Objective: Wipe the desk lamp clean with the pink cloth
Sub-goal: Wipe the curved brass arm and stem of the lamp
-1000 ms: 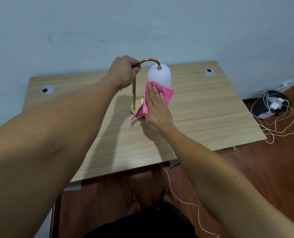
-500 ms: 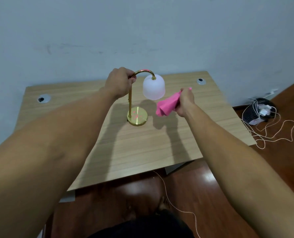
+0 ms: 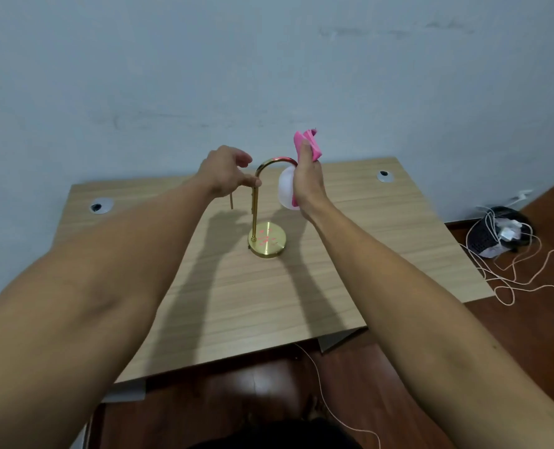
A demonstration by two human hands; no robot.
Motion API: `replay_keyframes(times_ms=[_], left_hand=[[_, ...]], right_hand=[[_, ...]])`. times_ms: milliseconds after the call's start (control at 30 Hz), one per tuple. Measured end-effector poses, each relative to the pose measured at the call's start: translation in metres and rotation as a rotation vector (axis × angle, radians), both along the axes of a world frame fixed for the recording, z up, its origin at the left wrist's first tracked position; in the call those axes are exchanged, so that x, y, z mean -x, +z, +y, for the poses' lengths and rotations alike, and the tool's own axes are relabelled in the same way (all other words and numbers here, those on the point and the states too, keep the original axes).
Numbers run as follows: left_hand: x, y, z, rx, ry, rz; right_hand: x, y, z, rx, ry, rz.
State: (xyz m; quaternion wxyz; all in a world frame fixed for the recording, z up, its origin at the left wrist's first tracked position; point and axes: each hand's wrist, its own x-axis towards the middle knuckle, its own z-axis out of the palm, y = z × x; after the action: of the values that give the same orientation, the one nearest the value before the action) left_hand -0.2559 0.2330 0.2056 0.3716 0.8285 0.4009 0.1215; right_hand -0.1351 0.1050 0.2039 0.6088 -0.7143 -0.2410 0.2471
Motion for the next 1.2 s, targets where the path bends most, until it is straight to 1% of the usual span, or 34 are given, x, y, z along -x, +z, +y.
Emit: replay_keyframes(times_ms=[100, 200, 300, 400, 467, 567, 600, 633, 733, 767, 800, 900, 933, 967, 1000, 1067, 1100, 1133, 1167, 1200], left_hand=[[0.019, -0.012, 0.011, 0.027, 0.030, 0.022], [0.035, -0.030, 0.013, 0.104, 0.082, 0.002], [0.043, -0.053, 0.011, 0.237, 0.187, -0.054], [0.041, -0.073, 0.006, 0.358, 0.216, -0.182], [0.036, -0.080, 0.003, 0.369, 0.225, -0.236], [0.029, -0.085, 0.000, 0.307, 0.261, -0.276], [0.028, -0.087, 0.001, 0.281, 0.263, -0.273], [0.028, -0.089, 0.002, 0.252, 0.256, -0.261], [0.027, -0.095, 0.005, 0.200, 0.241, -0.233], [0.028, -0.096, 0.005, 0.194, 0.241, -0.240], [0.029, -0.096, 0.005, 0.189, 0.238, -0.248], [0.030, -0.096, 0.005, 0.185, 0.205, -0.250], [0.031, -0.095, 0.005, 0.183, 0.191, -0.243], [0.031, -0.096, 0.005, 0.173, 0.176, -0.231], [0.030, -0.096, 0.005, 0.154, 0.165, -0.216], [0.029, -0.098, 0.006, 0.121, 0.161, -0.190], [0.029, -0.099, 0.006, 0.110, 0.166, -0.181], [0.030, -0.100, 0.006, 0.102, 0.171, -0.176], [0.030, -0.101, 0.006, 0.094, 0.173, -0.175], [0.031, -0.102, 0.006, 0.090, 0.171, -0.178]], right_hand=[[0.005, -0.009, 0.009, 0.140, -0.089, -0.083], [0.010, -0.014, 0.014, 0.151, -0.110, -0.214], [0.010, -0.019, 0.015, 0.159, -0.071, -0.353], [0.015, -0.024, 0.011, 0.178, 0.011, -0.459], [0.021, -0.026, 0.008, 0.173, 0.093, -0.621], [0.020, -0.034, 0.002, 0.218, 0.218, -0.953], [0.017, -0.038, 0.001, 0.220, 0.227, -0.992], [0.016, -0.039, 0.000, 0.202, 0.216, -0.972], [0.019, -0.034, 0.002, 0.170, 0.118, -0.722], [0.021, -0.034, 0.003, 0.175, 0.101, -0.686], [0.023, -0.035, 0.004, 0.186, 0.110, -0.733], [0.020, -0.051, 0.002, 0.220, 0.248, -1.090], [0.016, -0.056, 0.001, 0.205, 0.273, -1.127], [0.014, -0.057, 0.001, 0.175, 0.264, -1.105], [0.015, -0.057, 0.002, 0.144, 0.230, -1.027], [0.022, -0.052, 0.006, 0.107, 0.122, -0.786], [0.026, -0.050, 0.009, 0.108, 0.093, -0.704], [0.029, -0.050, 0.010, 0.121, 0.089, -0.696], [0.030, -0.051, 0.010, 0.137, 0.110, -0.764], [0.031, -0.054, 0.009, 0.149, 0.155, -0.872]])
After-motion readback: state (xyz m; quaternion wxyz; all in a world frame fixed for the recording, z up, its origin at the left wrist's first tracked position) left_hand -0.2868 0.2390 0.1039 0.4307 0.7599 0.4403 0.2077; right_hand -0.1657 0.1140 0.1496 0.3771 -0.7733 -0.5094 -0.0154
